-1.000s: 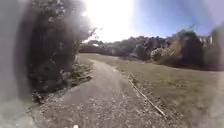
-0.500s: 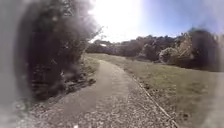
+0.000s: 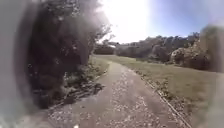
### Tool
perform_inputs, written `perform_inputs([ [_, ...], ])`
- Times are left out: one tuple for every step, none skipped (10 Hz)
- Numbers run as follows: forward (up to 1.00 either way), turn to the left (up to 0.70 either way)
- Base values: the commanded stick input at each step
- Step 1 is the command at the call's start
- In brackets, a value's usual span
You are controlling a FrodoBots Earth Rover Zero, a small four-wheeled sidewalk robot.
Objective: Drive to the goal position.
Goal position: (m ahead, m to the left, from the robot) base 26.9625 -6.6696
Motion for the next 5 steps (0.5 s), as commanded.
perform_inputs([
  [1.0, 0.03],
  [1.0, 0.01],
  [1.0, 0.0],
  [1.0, 0.0],
  [1.0, 0.0],
])
